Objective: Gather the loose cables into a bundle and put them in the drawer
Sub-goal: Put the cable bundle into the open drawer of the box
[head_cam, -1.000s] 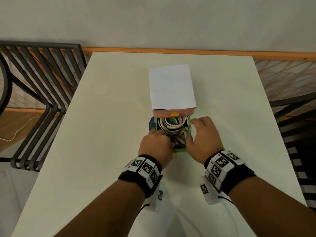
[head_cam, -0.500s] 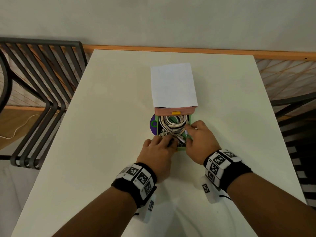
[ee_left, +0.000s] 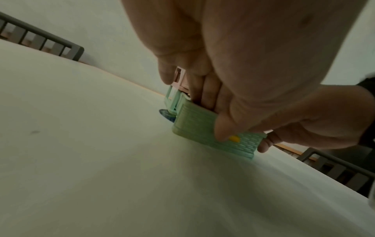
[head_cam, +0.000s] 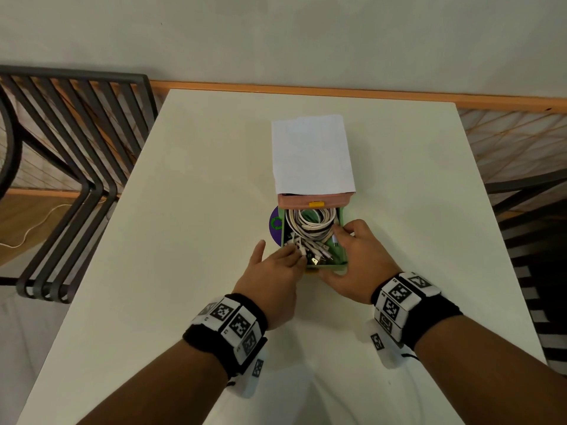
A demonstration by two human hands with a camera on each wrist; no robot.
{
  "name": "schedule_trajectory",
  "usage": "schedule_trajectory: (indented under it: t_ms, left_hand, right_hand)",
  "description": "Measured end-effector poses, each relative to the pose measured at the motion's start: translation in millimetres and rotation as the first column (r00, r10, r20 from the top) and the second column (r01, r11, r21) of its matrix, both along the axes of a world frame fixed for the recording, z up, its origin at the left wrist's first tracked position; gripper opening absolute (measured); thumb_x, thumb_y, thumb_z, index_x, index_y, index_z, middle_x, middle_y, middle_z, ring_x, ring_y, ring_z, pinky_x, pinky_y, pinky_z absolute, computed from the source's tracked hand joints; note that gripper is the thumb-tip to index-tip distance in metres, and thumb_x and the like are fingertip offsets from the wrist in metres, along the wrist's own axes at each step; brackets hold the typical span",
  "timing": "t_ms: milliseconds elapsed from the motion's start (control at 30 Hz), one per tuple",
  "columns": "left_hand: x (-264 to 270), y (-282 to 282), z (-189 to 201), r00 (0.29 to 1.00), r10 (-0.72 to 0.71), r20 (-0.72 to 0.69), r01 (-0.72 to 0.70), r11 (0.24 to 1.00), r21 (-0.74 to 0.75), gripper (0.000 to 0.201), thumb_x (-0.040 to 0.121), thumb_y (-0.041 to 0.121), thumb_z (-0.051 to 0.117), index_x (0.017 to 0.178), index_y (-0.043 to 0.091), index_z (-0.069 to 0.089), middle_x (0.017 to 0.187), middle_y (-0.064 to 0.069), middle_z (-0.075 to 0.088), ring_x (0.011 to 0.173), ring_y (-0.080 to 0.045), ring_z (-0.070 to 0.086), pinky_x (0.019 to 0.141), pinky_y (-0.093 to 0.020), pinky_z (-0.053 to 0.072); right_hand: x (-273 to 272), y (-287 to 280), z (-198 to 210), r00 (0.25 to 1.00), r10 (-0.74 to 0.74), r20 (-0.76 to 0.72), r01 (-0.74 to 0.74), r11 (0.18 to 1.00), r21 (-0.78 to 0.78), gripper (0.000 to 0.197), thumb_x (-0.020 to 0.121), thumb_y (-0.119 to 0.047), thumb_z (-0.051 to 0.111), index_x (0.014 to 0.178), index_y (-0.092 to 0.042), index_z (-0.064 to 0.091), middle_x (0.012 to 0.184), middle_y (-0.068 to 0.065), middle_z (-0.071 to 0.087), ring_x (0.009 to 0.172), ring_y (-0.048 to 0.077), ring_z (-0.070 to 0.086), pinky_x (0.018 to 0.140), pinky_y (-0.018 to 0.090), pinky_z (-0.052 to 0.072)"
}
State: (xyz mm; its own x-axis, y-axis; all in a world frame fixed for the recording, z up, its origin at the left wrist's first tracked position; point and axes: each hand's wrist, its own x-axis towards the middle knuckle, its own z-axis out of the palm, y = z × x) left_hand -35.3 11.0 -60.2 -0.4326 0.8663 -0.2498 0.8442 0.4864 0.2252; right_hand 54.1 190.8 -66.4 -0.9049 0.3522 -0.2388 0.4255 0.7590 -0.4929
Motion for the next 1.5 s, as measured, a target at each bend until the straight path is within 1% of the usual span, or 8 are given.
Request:
schedule_trajectory:
  t_ms: [167, 600, 700, 767, 867, 1033, 1167, 1500]
  left_hand:
    - [0, -2, -6, 0.996, -0.021, -0.09, 0.025, 0.999, 0.046, 0.063, 0.062, 0.016, 0.074, 0.125, 0.014, 0.067, 0.123, -0.002, 0.066, 0.123, -0.026, 0.059, 0.107, -0.063, 0.034]
    - [-6, 6, 4, 0.996, -0.055, -0.064, 0.055, 0.998, 0.004, 0.051, 0.078, 0.028, 0.063, 0.127, 0.017, 0.063, 0.141, 0.001, 0.053, 0.141, -0.02, 0.038, 0.118, -0.061, 0.011]
    - [-20, 3, 13, 0.984, 0.065, 0.168, -0.114, 0.948, 0.297, 0.051, 0.074, 0.034, 0.067, 0.12, 0.013, 0.064, 0.13, -0.005, 0.059, 0.125, -0.026, 0.052, 0.111, -0.051, 0.039]
    - [-35, -2, 15, 0.924, 0.214, 0.317, -0.329, 0.869, 0.371, 0.078, 0.063, 0.046, 0.073, 0.13, 0.012, 0.054, 0.134, -0.007, 0.054, 0.125, -0.026, 0.052, 0.106, -0.042, 0.045]
    - [-64, -4, 13, 0.774, 0.392, 0.497, -0.475, 0.879, 0.047, 0.149, 0.046, 0.054, 0.093, 0.157, 0.021, -0.001, 0.166, 0.003, 0.011, 0.151, -0.018, 0.018, 0.12, -0.04, 0.028]
    - [-88, 19, -6, 0.766, 0.36, 0.533, -0.403, 0.914, -0.038, 0.17, 0.032, 0.054, 0.097, 0.155, 0.03, -0.018, 0.167, 0.003, 0.009, 0.152, -0.02, 0.016, 0.12, -0.045, 0.028]
    - [-85, 30, -26, 0.79, 0.204, 0.578, -0.386, 0.898, 0.211, 0.145, 0.031, 0.049, 0.098, 0.149, 0.034, 0.016, 0.142, 0.012, 0.049, 0.131, -0.012, 0.052, 0.104, -0.045, 0.05]
    - [-81, 26, -23, 0.715, 0.345, 0.608, -0.556, 0.808, 0.196, 0.102, 0.05, 0.036, 0.093, 0.136, 0.037, 0.038, 0.118, 0.02, 0.065, 0.107, -0.008, 0.065, 0.09, -0.029, 0.055]
  right_hand:
    - [-2, 0, -1, 1.0, 0.001, 0.021, -0.002, 1.0, 0.024, 0.082, 0.069, -0.044, 0.074, 0.139, -0.016, 0.042, 0.125, 0.001, 0.036, 0.103, 0.021, 0.055, 0.092, 0.035, 0.053]
    - [-2, 3, -4, 0.999, 0.008, 0.042, -0.01, 0.999, 0.042, 0.081, 0.073, -0.041, 0.073, 0.142, -0.018, 0.04, 0.13, 0.001, 0.034, 0.112, 0.024, 0.053, 0.093, 0.037, 0.052]
    - [0, 7, 6, 0.999, 0.005, 0.036, -0.005, 1.0, -0.01, 0.082, 0.063, -0.05, 0.078, 0.134, -0.025, 0.045, 0.128, -0.005, 0.032, 0.111, 0.02, 0.053, 0.093, 0.035, 0.052]
    - [0, 13, 14, 0.999, -0.019, 0.036, 0.021, 0.999, -0.04, 0.099, 0.052, -0.057, 0.082, 0.135, -0.027, 0.037, 0.132, -0.007, 0.031, 0.117, 0.017, 0.049, 0.098, 0.035, 0.049]
    - [-4, 26, 24, 0.982, -0.072, 0.174, 0.069, 0.997, 0.019, 0.151, 0.037, -0.065, 0.087, 0.15, -0.022, -0.003, 0.158, -0.004, 0.01, 0.142, 0.025, 0.026, 0.115, 0.046, 0.03]
    - [-30, 40, 33, 0.938, -0.033, 0.346, 0.032, 0.999, 0.008, 0.174, 0.034, -0.056, 0.093, 0.139, -0.022, -0.042, 0.155, 0.015, 0.019, 0.143, 0.034, 0.018, 0.117, 0.054, 0.017]
    - [-40, 40, 19, 0.967, 0.001, 0.253, 0.014, 0.998, -0.058, 0.173, 0.028, -0.059, 0.091, 0.144, -0.027, -0.033, 0.151, 0.009, 0.027, 0.139, 0.029, 0.024, 0.117, 0.052, 0.018]
    - [-31, 37, 6, 0.994, -0.085, -0.07, 0.07, 0.978, -0.195, 0.108, 0.048, -0.058, 0.083, 0.14, -0.034, 0.033, 0.119, -0.006, 0.06, 0.113, 0.017, 0.056, 0.098, 0.041, 0.049]
